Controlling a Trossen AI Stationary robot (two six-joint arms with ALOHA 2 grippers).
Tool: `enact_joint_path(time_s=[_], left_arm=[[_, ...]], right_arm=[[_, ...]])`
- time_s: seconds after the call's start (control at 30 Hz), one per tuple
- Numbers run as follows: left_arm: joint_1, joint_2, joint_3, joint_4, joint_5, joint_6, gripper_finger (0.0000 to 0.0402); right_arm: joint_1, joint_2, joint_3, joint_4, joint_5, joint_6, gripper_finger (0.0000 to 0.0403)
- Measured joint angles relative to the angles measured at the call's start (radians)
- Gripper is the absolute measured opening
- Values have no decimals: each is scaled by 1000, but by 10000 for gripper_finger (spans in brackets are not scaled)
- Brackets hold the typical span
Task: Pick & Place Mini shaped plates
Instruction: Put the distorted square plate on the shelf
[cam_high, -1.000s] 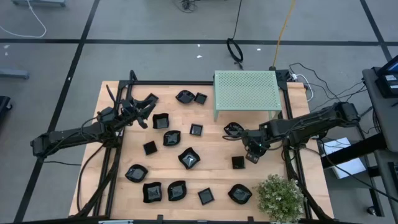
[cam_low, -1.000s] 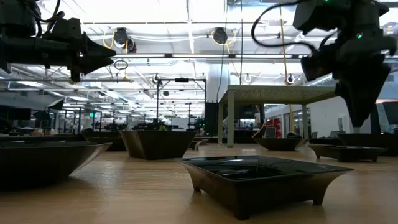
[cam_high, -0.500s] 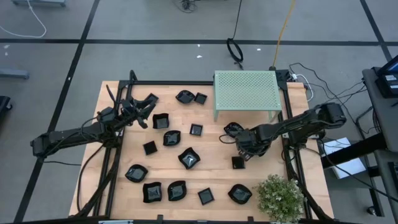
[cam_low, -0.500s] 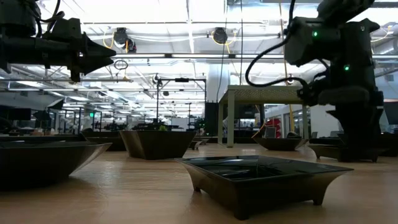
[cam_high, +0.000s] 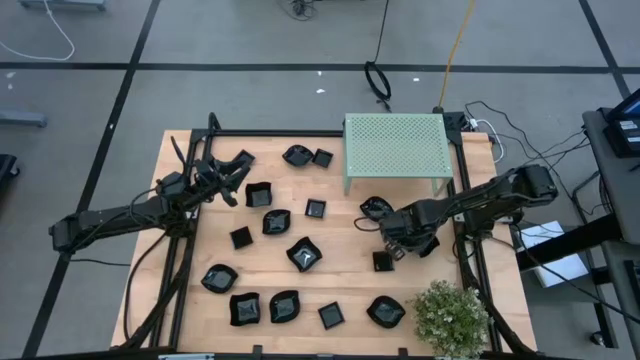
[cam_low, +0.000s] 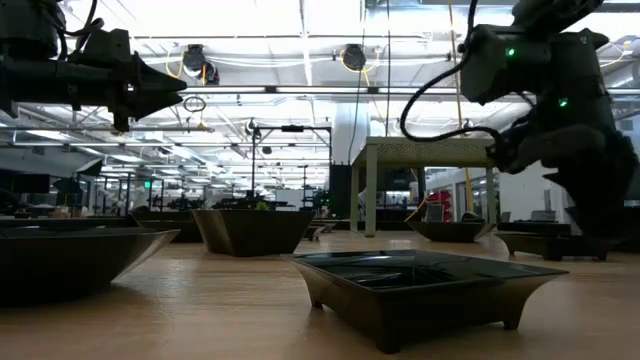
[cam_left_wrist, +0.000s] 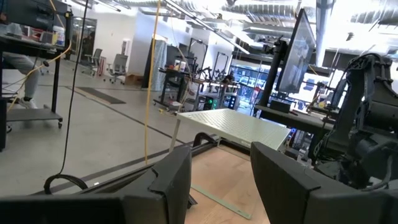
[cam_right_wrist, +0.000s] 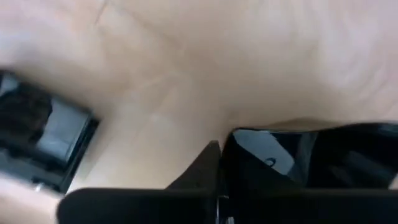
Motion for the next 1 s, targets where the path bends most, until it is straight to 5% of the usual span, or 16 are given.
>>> enact_joint_path(time_s=[0.2, 0.37, 0.6, 0.8, 0.9, 1.0], left_arm=[[0, 0, 0, 0, 0, 0, 170], [0, 0, 0, 0, 0, 0, 170], [0, 0, 0, 0, 0, 0, 170], [0, 0, 0, 0, 0, 0, 170], [0, 0, 0, 0, 0, 0, 170], [0, 0, 0, 0, 0, 0, 170]], right_arm=[[62, -138, 30, 18, 23, -99, 1], [104, -284, 116, 103, 206, -304, 1], [76, -429, 187, 297, 597, -635, 0], [-124, -462, 190, 251, 969, -907, 0], [-297, -446, 190, 261, 943, -992, 0], [-466, -414, 200, 248, 759, -965, 0]])
